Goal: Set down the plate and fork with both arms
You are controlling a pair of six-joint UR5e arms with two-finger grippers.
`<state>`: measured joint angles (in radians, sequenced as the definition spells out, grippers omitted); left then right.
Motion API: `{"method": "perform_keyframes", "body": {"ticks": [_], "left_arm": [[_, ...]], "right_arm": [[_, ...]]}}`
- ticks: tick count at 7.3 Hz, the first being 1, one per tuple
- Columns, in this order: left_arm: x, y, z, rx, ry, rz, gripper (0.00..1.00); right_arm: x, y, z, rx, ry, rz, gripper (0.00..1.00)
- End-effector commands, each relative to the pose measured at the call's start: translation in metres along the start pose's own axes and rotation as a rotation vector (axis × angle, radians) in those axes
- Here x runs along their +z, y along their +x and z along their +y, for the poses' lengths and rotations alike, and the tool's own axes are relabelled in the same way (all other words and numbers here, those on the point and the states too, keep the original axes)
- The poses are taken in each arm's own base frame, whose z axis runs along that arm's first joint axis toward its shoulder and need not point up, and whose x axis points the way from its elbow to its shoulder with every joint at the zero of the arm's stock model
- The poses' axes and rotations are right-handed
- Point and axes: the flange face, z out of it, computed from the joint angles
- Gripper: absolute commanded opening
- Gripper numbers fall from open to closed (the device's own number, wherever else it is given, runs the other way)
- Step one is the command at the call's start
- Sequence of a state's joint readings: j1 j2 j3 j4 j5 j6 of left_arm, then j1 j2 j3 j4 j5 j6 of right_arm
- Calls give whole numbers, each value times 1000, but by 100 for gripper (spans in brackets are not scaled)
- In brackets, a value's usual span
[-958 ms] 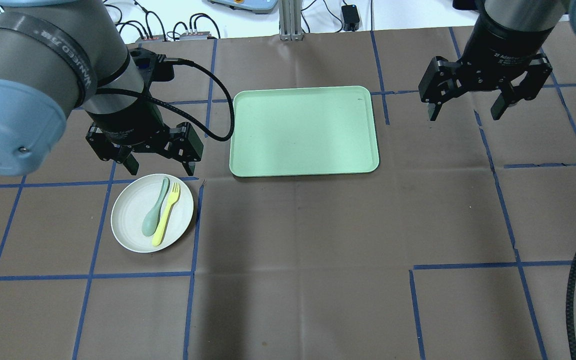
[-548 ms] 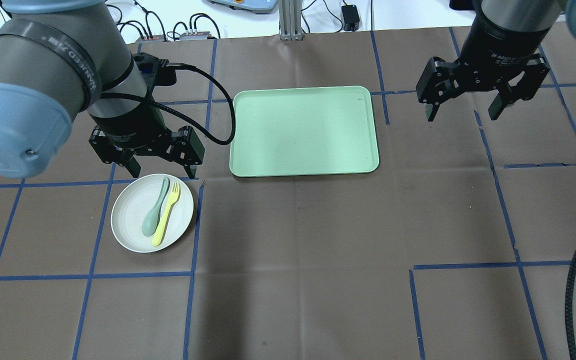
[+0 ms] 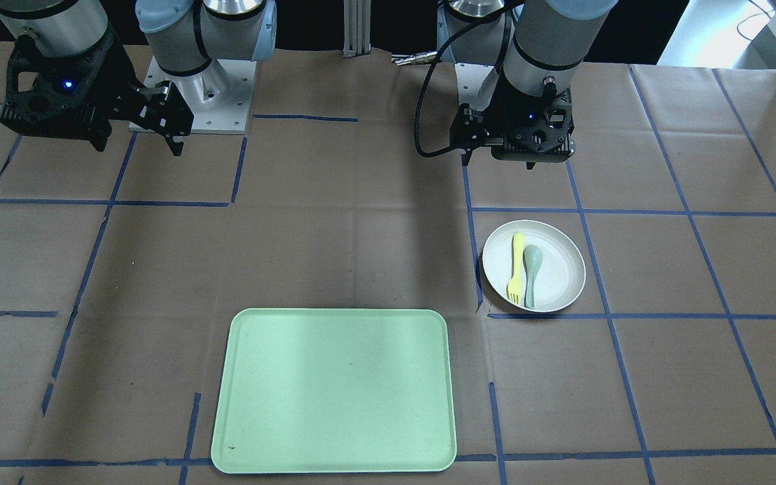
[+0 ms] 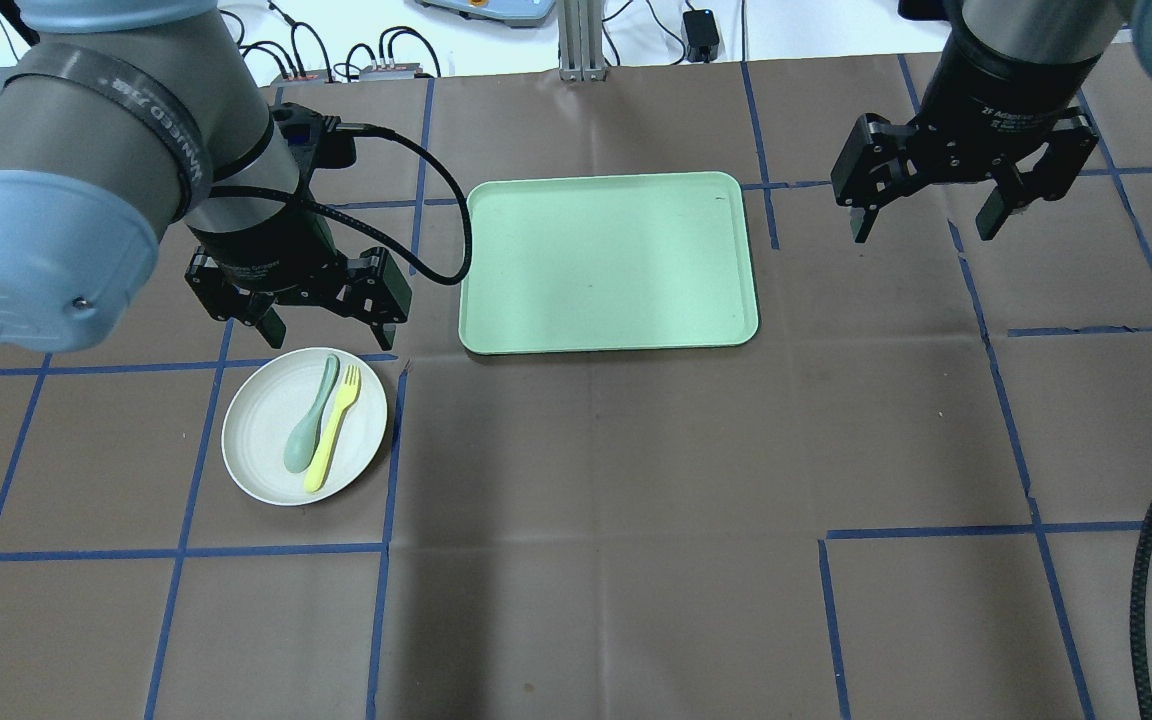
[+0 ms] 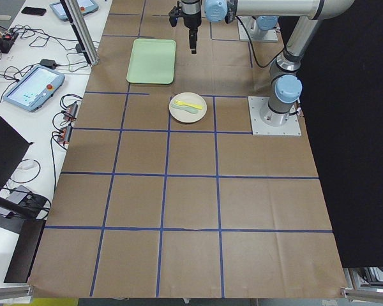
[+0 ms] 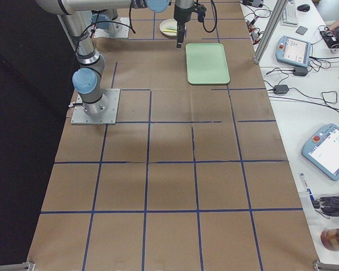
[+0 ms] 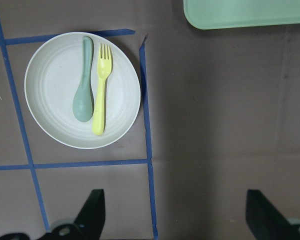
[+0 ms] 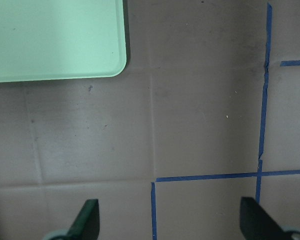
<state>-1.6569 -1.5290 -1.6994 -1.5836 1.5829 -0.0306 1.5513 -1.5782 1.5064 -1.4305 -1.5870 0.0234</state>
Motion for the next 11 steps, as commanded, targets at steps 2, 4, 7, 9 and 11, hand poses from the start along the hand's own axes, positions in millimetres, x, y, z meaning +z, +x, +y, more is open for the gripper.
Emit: {"method": "perform_keyframes", "body": {"ticks": [2,4,7,9,11], "left_arm": [[0,-3,3,33,-5,-4,100],[0,-6,3,34,-6,-4,100],[17,-15,5,18,-40,-1,100],[33,-58,-1,73,-63,23,100],[36,-104,-8,122,-66,40,99]], "right_arm": [[0,-10,3,-20,1,4,100],[3,-12,8,-26,-24,5,100],[5,-12,10,-26,-22,2,100],[4,-12,9,-26,-19,2,100],[4,-12,10,-26,-19,0,100]]}}
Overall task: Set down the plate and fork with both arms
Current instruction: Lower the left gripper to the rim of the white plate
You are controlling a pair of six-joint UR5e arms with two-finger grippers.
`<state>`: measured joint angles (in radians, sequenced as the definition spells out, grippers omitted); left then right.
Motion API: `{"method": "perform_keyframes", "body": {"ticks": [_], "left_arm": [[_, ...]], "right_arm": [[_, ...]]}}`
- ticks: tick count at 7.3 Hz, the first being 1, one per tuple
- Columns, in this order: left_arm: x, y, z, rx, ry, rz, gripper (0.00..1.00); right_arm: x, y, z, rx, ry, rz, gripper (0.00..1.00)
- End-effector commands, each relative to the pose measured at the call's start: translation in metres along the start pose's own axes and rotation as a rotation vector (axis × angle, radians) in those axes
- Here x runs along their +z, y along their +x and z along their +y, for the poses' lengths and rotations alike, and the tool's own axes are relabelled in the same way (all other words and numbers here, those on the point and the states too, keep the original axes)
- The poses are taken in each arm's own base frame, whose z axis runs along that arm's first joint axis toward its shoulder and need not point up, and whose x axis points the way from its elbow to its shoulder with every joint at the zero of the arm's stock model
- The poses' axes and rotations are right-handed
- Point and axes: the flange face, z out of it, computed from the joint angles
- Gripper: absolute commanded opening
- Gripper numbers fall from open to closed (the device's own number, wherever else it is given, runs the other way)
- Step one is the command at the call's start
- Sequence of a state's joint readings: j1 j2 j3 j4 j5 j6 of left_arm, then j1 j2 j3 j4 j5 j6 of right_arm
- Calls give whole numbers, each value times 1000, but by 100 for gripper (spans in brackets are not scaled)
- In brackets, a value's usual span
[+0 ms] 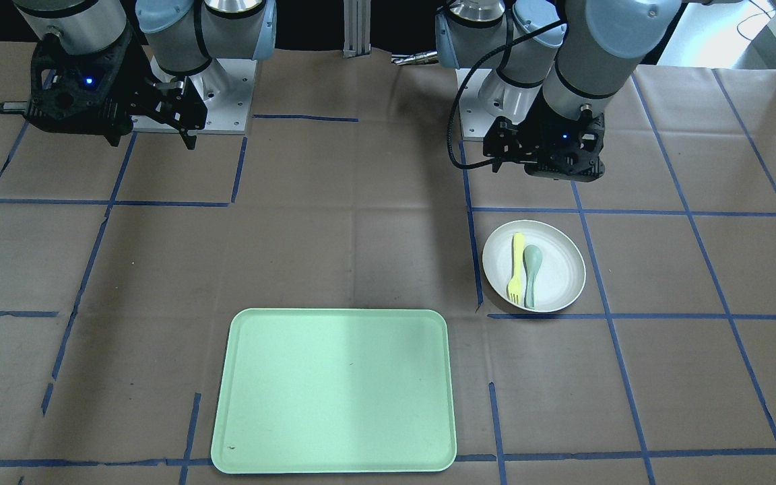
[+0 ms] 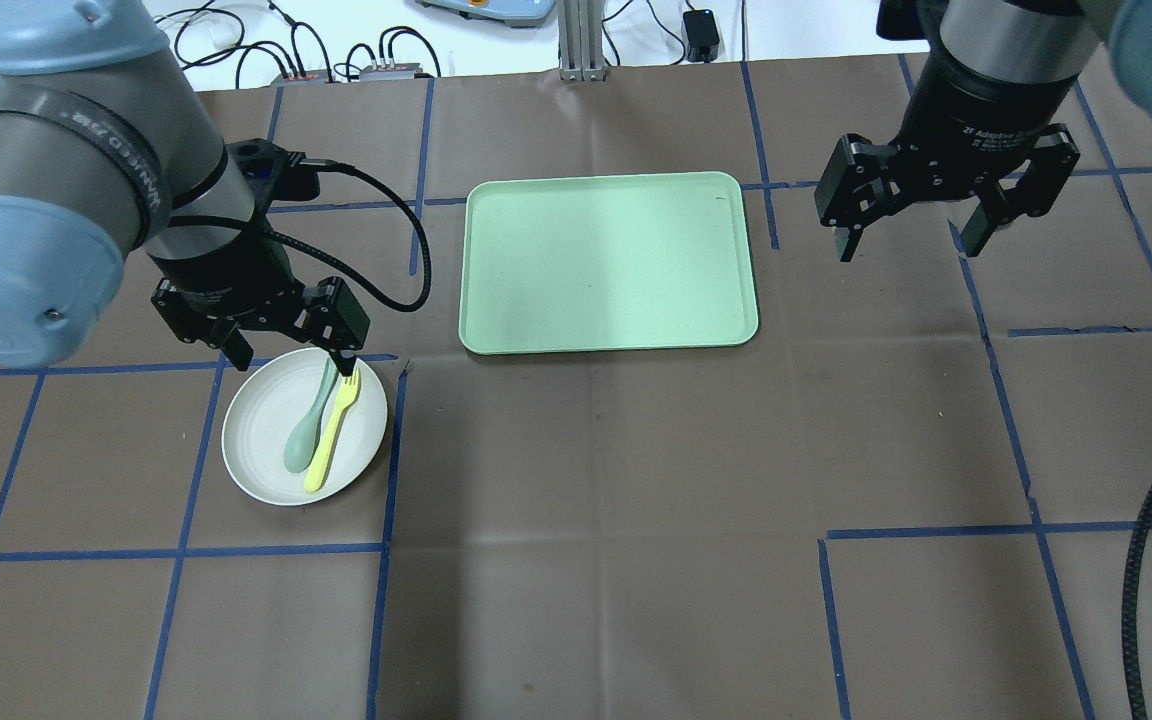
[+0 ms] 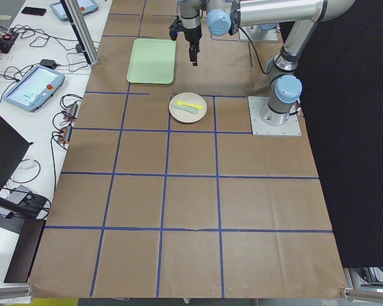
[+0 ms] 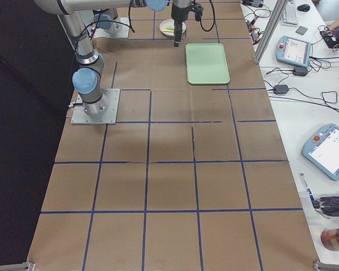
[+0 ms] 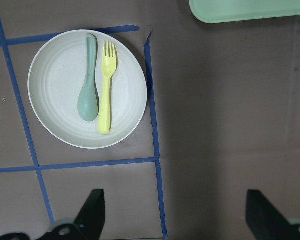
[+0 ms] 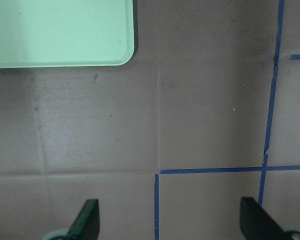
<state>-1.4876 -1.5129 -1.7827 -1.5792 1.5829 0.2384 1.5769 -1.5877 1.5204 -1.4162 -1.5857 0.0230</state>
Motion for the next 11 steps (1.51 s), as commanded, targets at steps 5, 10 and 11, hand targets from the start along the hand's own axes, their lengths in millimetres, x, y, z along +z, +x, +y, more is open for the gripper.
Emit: {"method": "perform_keyframes", "body": {"ticks": [5,10,11], "left_arm": [[110,-121,5,-14,49,27,99],[194,-186,-14,-155,-16,185,99],[203,-188,-22,-157,-3,200,99]], "right_arm": [[0,0,1,0,1,-1,100],[-2,0,0,0,6,-1,100],[-1,0,0,0,4,-1,100]]}}
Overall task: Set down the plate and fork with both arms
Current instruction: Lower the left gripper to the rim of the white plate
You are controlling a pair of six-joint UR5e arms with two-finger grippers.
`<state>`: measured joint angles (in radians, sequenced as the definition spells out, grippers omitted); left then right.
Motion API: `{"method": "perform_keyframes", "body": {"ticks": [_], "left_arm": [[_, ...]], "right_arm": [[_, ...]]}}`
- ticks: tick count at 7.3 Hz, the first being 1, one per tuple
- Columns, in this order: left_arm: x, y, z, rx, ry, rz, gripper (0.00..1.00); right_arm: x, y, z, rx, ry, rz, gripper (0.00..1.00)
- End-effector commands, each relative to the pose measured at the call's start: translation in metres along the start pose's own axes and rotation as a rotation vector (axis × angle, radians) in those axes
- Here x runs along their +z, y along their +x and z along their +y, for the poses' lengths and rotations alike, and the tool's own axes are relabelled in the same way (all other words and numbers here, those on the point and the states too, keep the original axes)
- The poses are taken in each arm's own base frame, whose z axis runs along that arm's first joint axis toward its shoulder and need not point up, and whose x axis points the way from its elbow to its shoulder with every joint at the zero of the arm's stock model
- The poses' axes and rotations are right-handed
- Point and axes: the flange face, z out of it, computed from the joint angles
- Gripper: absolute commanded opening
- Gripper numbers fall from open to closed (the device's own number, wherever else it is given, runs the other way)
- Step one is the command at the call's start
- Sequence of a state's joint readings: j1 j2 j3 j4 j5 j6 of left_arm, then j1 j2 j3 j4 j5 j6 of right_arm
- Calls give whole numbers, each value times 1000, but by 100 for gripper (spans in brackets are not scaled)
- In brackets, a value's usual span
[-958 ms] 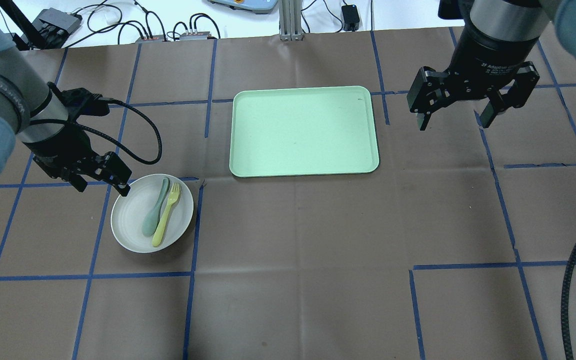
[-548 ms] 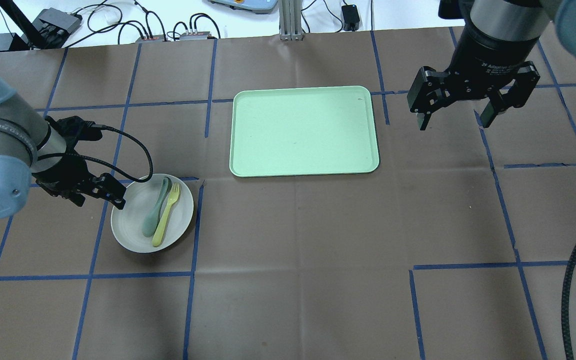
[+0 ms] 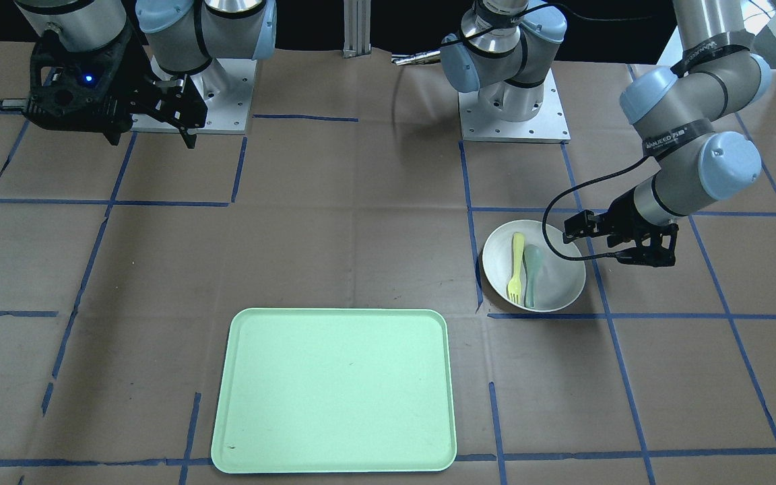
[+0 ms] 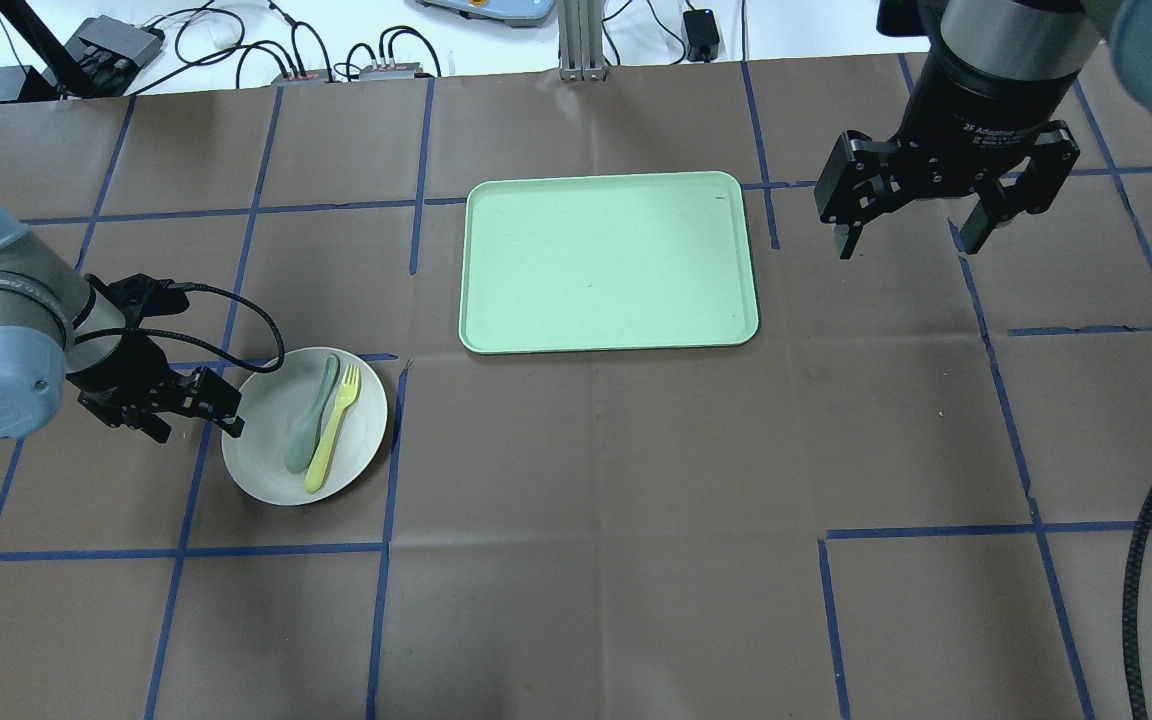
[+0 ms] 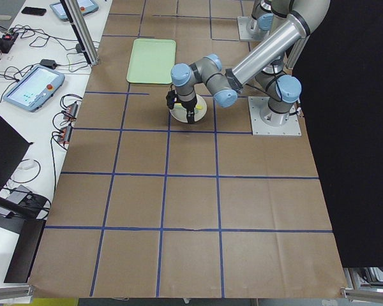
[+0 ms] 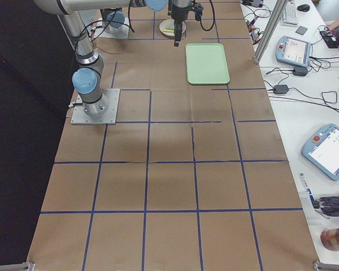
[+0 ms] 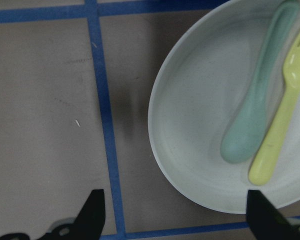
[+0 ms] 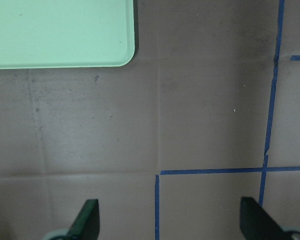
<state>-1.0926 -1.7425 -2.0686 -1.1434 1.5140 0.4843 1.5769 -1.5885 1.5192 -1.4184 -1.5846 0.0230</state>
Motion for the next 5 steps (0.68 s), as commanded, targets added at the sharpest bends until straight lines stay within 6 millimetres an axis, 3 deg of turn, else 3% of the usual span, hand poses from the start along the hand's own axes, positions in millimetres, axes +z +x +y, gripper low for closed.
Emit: {"method": "perform_keyframes", "body": {"ticks": [1,3,5], "left_arm": [[23,-12,-21,-6,49,14,99],[27,-17,-31,2,62,8,99],[28,-16,-31,7,60,9,78]], "right_arm": [[-1,0,0,0,2,0,100],[0,0,0,0,0,0,100],[0,0,0,0,-1,0,100]]}}
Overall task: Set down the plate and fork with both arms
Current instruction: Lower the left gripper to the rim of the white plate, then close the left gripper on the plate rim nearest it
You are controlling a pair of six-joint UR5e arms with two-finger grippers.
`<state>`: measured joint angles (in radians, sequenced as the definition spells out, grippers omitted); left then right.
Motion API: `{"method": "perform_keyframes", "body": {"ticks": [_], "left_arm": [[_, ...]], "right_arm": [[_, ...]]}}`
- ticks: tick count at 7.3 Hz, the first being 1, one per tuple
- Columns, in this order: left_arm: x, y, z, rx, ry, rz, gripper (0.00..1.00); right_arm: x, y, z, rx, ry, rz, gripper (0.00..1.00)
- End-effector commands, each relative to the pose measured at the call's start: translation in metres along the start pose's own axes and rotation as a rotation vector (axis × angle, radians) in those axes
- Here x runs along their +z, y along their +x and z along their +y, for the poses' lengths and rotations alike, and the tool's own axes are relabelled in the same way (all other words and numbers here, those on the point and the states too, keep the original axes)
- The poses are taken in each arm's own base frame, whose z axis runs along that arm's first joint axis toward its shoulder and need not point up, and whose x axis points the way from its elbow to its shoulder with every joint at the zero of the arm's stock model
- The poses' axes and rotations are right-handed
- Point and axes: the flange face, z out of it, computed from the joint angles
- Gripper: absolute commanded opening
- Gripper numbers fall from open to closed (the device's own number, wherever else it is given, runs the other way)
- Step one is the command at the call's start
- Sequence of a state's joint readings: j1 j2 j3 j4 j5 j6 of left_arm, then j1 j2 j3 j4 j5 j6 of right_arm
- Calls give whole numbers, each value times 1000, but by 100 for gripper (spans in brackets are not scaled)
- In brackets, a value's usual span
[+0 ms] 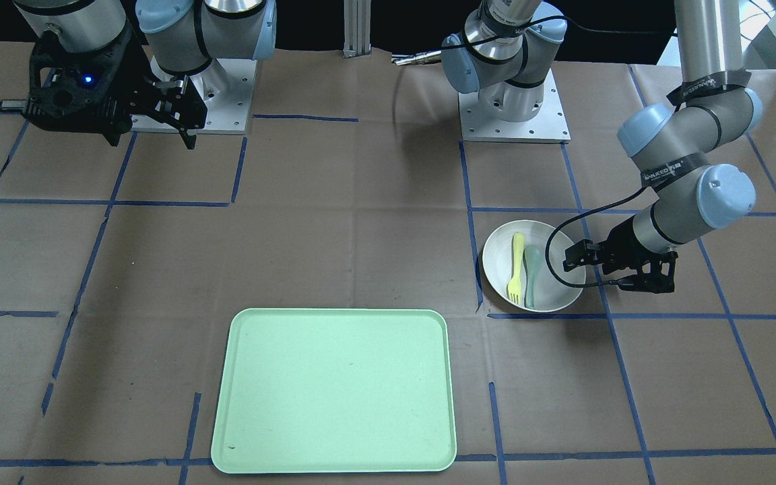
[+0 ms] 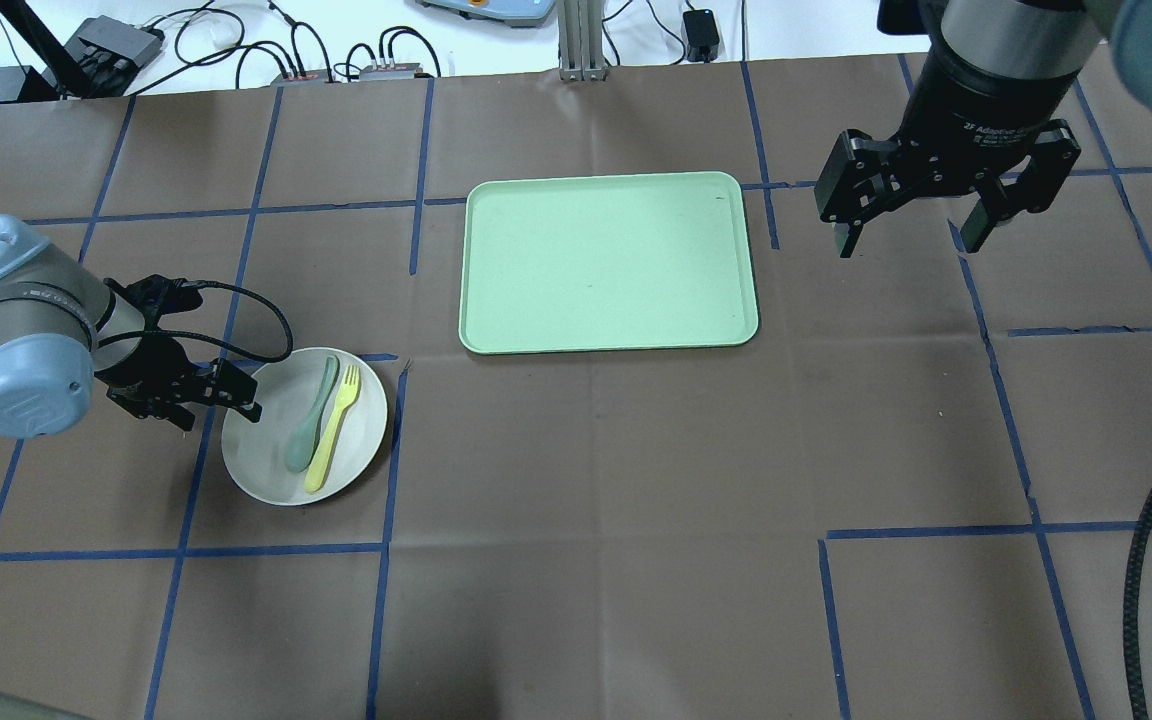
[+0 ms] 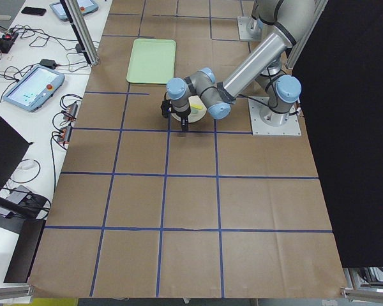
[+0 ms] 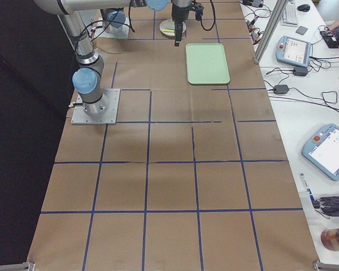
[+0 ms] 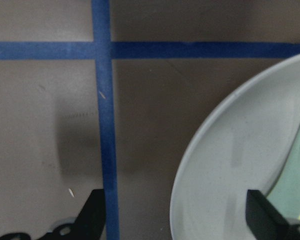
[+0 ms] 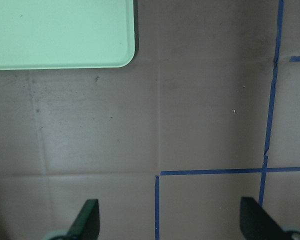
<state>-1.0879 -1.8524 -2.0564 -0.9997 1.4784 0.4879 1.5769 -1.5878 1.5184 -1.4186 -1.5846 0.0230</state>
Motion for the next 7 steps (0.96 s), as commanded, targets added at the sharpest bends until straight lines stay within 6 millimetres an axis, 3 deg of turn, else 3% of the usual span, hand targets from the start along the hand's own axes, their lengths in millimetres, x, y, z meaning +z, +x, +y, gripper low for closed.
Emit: {"method": "perform_keyframes", "body": {"ticks": [1,7], "left_arm": [[2,0,-1,7,-1,2,66],[5,1,-1,8,-4,10,32]], "right_arm": [[0,0,1,-2,0,0,100],[7,2,-4,-3,-15,1,100]]}}
